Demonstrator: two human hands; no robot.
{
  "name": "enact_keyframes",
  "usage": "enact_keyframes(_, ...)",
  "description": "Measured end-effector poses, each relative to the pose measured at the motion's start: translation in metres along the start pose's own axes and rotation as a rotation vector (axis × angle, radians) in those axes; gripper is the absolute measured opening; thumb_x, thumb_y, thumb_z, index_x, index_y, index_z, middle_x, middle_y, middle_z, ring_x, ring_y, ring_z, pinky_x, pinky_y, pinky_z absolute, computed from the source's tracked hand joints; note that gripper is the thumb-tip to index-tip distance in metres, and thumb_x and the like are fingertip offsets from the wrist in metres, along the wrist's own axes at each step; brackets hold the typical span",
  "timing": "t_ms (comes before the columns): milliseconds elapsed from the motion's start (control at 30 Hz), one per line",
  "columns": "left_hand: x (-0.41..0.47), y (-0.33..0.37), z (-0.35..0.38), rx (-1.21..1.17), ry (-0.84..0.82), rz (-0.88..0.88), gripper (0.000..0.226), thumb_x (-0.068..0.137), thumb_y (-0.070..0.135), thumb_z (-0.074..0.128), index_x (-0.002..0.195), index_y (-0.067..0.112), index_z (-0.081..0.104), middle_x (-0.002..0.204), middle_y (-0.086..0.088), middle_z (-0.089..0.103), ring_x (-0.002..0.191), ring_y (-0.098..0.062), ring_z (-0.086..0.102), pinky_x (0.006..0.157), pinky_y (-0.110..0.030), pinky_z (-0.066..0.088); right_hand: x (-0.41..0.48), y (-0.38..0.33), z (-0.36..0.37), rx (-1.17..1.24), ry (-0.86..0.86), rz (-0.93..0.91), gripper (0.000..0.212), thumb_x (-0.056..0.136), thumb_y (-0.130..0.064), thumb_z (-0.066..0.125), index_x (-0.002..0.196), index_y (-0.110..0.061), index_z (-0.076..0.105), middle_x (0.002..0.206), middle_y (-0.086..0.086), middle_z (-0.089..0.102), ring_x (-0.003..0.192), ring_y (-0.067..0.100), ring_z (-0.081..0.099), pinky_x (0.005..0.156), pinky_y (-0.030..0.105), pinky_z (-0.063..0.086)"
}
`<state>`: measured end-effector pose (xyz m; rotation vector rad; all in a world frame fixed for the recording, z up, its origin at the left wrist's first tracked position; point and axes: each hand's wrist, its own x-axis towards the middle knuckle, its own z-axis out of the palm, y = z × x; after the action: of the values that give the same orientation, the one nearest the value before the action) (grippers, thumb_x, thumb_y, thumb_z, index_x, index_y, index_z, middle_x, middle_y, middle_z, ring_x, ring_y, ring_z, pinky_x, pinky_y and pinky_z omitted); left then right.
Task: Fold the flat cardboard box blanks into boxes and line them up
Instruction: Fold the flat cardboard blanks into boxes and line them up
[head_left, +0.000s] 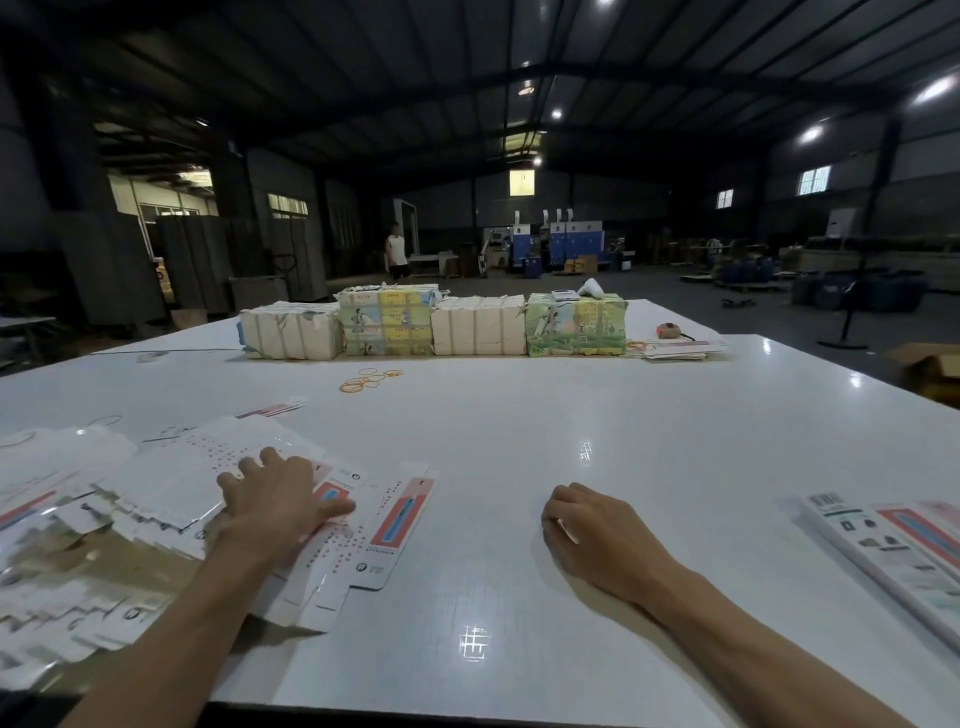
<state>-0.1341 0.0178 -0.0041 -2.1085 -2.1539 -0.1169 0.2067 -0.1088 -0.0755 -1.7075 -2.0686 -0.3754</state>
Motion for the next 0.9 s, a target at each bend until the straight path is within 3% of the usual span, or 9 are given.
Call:
enact_keyframes(100,0.005,0.002,0.001,-0.018,-0.013,0.022,0.076,0.076,0.077,0.077,0.125,0.023,0.056,0.122,-0.002,0.062,0.115,-0.025,0.058,0.102,-0.043,0.039,0.000,0.001,0.001,0.010,-0.001,0.007,0.026,0.105,-0.025,0.042,0.090,-0.018,0.063,0.094,-0.008,0.061,0.092,0.012,0.054,0.076,0.031,0.048)
enact_keyframes(200,0.010,0.006,-0.005,-0.034,-0.054,0.025,0.060,0.080,0.069,0.079,0.111,0.025,0.054,0.103,0.004,0.061,0.098,-0.018,0.057,0.094,-0.038,0.039,-0.001,0.002,0.000,0.028,-0.004,0.005,0.026,0.106,-0.025,0.042,0.094,-0.019,0.064,0.098,-0.009,0.061,0.095,0.011,0.054,0.077,0.029,0.047)
enact_keyframes(333,0.019,0.010,-0.010,-0.022,-0.124,0.002,0.061,0.080,0.067,0.080,0.112,0.022,0.055,0.104,0.003,0.063,0.104,-0.020,0.060,0.094,-0.037,0.047,-0.003,0.003,0.000,0.056,-0.011,0.006,0.025,0.105,-0.023,0.042,0.097,-0.019,0.066,0.102,-0.010,0.062,0.097,0.010,0.055,0.080,0.030,0.047)
enact_keyframes(500,0.016,0.021,-0.005,0.025,-0.177,0.021,0.080,0.068,0.079,0.081,0.118,0.022,0.057,0.118,0.000,0.066,0.114,-0.024,0.062,0.108,-0.048,0.048,-0.002,0.005,-0.001,0.080,-0.024,0.005,0.025,0.105,-0.020,0.043,0.101,-0.018,0.068,0.107,-0.010,0.064,0.101,0.011,0.055,0.083,0.030,0.048)
enact_keyframes(667,0.016,0.022,-0.011,-0.091,-0.205,-0.002,0.090,0.064,0.064,0.093,0.130,0.019,0.052,0.121,-0.005,0.060,0.111,-0.024,0.063,0.101,-0.043,0.055,-0.003,0.007,-0.001,0.084,-0.028,-0.002,0.024,0.103,-0.018,0.043,0.100,-0.017,0.067,0.107,-0.010,0.063,0.101,0.011,0.054,0.081,0.028,0.046)
enact_keyframes(733,0.017,0.026,-0.014,-0.157,-0.184,0.033,0.081,0.069,0.052,0.095,0.131,0.022,0.054,0.113,-0.002,0.060,0.098,-0.020,0.069,0.082,-0.036,0.062,-0.003,0.007,0.000,0.094,-0.025,-0.006,0.023,0.103,-0.018,0.044,0.100,-0.018,0.067,0.107,-0.010,0.063,0.101,0.011,0.054,0.080,0.027,0.045)
enact_keyframes(800,0.020,0.031,-0.017,-0.336,-0.237,0.093,0.061,0.072,0.041,0.096,0.119,0.026,0.060,0.099,0.003,0.068,0.078,-0.018,0.076,0.061,-0.030,0.061,-0.003,0.008,0.000,0.105,-0.022,-0.007,0.023,0.103,-0.019,0.045,0.101,-0.018,0.068,0.108,-0.010,0.063,0.101,0.011,0.054,0.081,0.027,0.045)
enact_keyframes(833,0.023,0.035,-0.018,-0.432,-0.276,0.129,0.051,0.075,0.037,0.095,0.113,0.027,0.062,0.095,0.003,0.073,0.074,-0.018,0.077,0.058,-0.030,0.061,-0.003,0.008,-0.001,0.112,-0.023,-0.008,0.022,0.103,-0.019,0.045,0.101,-0.018,0.068,0.108,-0.010,0.063,0.101,0.010,0.054,0.081,0.027,0.045)
enact_keyframes(900,0.025,0.041,-0.023,-0.629,-0.367,0.207,0.036,0.086,0.027,0.087,0.113,0.025,0.063,0.101,-0.003,0.078,0.081,-0.022,0.080,0.067,-0.037,0.065,-0.003,0.008,-0.001,0.116,-0.026,-0.015,0.020,0.102,-0.020,0.047,0.100,-0.018,0.067,0.108,-0.010,0.063,0.101,0.011,0.054,0.081,0.028,0.046)
